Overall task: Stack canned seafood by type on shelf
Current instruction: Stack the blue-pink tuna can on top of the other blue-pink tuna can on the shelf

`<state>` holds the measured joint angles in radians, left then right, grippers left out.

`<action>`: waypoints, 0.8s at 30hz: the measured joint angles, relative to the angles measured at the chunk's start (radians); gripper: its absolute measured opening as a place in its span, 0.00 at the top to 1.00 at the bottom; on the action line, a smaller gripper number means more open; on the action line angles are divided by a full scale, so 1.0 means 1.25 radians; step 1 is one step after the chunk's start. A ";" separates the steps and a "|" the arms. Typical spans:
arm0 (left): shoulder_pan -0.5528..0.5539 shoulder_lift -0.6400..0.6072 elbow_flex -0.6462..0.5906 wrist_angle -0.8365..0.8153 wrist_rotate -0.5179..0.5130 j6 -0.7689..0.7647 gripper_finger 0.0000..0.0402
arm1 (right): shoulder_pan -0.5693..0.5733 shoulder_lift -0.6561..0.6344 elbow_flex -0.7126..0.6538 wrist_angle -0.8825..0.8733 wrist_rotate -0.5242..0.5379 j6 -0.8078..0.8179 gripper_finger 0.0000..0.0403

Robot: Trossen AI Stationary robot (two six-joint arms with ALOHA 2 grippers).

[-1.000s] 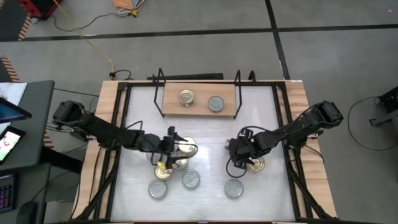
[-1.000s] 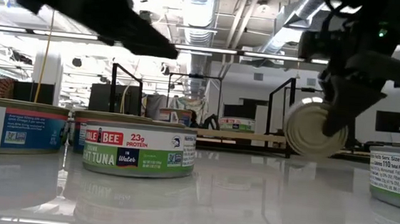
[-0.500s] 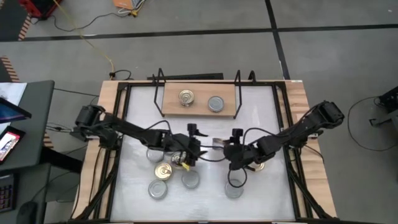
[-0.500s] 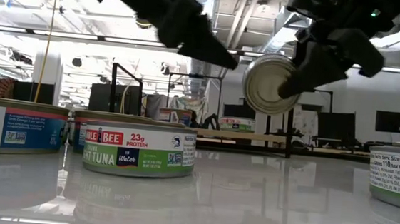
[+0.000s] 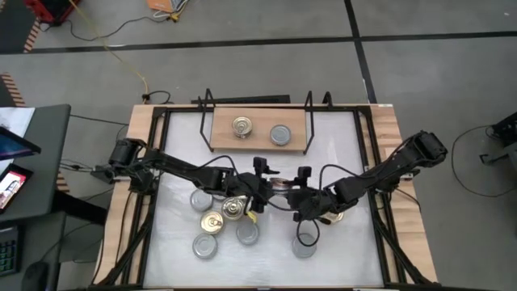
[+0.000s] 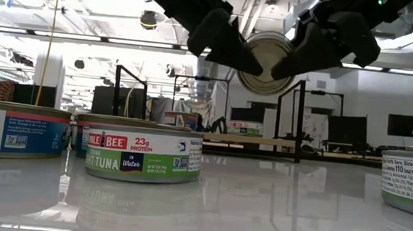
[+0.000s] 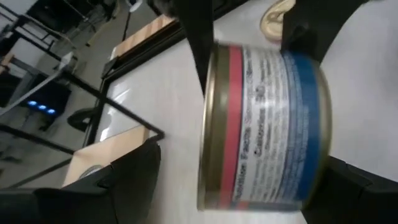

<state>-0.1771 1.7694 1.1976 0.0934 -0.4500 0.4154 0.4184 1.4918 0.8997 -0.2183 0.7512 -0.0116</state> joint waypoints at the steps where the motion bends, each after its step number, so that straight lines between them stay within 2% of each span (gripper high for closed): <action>1: 0.000 -0.001 0.000 -0.002 -0.012 0.007 0.25 | 0.000 0.000 0.000 0.000 0.003 0.002 0.46; 4: -0.001 -0.003 -0.001 -0.003 -0.024 0.034 0.35 | -0.001 0.000 0.000 0.011 0.007 0.003 0.45; 8: -0.002 -0.003 -0.002 -0.014 -0.027 0.038 0.54 | -0.002 0.000 0.000 0.030 0.009 -0.002 0.44; 17: 0.002 -0.020 -0.002 -0.084 -0.067 0.027 0.55 | -0.018 -0.028 0.000 0.010 0.003 0.013 0.36; 24: 0.042 -0.103 -0.002 -0.232 -0.146 0.006 0.55 | -0.004 -0.153 0.001 -0.190 0.070 0.126 0.34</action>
<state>-0.1242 1.6409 1.1950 -0.1971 -0.6328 0.4229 0.4134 1.3001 0.9005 -0.4554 0.8392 0.1461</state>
